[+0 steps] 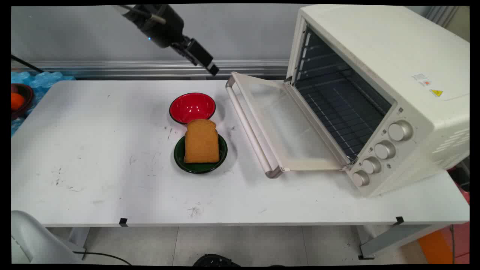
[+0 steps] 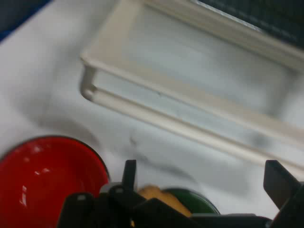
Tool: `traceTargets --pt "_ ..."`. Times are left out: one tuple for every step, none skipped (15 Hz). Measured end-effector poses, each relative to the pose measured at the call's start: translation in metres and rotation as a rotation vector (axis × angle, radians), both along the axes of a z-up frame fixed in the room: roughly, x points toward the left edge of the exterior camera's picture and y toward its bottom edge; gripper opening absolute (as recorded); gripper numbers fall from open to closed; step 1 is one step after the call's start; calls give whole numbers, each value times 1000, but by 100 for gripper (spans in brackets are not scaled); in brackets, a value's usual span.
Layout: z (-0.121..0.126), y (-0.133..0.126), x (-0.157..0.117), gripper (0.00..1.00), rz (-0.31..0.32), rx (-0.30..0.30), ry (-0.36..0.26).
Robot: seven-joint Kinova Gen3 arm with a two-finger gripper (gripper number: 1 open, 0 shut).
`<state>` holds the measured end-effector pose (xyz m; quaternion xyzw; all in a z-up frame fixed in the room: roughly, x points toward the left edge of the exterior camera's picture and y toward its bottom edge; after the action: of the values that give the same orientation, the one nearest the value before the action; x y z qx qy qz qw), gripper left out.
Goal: Close the oven
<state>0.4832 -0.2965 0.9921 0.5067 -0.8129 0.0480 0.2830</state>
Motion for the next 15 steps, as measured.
traceTargets --pt "-1 6 -1 100 -24 5 -3" --pt "-3 13 -2 100 -53 8 -9" --pt "-4 17 -3 100 -72 9 -12" --pt "-6 24 -4 100 -105 9 -20" --pt "-7 28 -5 100 -122 8 -24" --pt "-10 32 -6 100 -143 8 -30" --pt "-12 35 -8 100 -163 6 -35" --pt "-15 39 -9 100 -184 5 -42" --pt "-19 42 -12 100 -202 2 -48" --pt "-23 44 -14 100 -216 -1 -53" --pt "-27 45 -18 100 -230 -4 -56" --pt "-34 46 -23 100 -249 -9 -62" --pt "-40 46 -27 100 -262 -12 -67" --pt "-47 46 -31 100 -276 -17 -74" --pt "-54 45 -36 100 -288 -21 -81"
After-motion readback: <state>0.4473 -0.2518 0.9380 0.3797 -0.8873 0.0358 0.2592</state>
